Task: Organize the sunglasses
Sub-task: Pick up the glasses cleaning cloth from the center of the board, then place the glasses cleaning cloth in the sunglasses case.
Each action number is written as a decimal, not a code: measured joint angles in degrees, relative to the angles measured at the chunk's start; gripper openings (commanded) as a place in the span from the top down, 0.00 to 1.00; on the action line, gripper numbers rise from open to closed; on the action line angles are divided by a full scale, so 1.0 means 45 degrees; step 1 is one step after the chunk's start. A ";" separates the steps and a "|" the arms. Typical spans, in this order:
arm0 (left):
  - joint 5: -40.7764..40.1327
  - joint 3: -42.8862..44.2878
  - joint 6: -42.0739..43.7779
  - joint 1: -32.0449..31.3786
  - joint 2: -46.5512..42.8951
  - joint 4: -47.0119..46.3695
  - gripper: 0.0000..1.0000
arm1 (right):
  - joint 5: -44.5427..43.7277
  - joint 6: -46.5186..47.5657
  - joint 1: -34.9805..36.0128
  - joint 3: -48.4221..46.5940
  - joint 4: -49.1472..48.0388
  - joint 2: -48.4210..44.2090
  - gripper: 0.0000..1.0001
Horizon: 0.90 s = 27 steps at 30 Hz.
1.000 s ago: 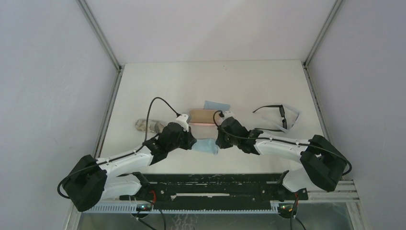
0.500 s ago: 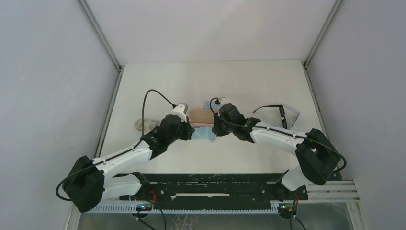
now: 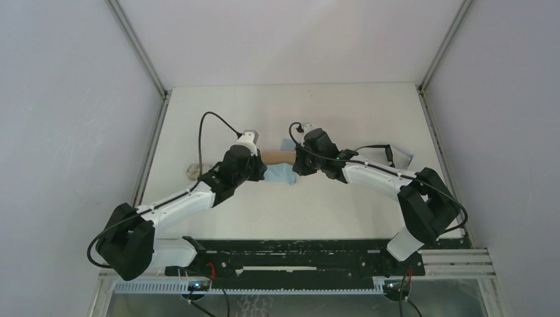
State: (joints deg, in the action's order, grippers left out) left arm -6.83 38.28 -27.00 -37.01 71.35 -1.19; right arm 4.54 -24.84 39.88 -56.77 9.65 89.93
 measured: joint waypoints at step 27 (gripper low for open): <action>0.0937 0.1846 0.0321 0.1491 0.3531 -0.0831 1.00 | 0.1511 0.1229 -0.1554 -0.2244 0.0019 0.2880 1.00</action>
State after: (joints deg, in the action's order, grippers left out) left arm -2.61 46.59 -25.56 -30.30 87.24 -4.93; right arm 11.33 -19.31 32.88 -66.87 9.74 102.89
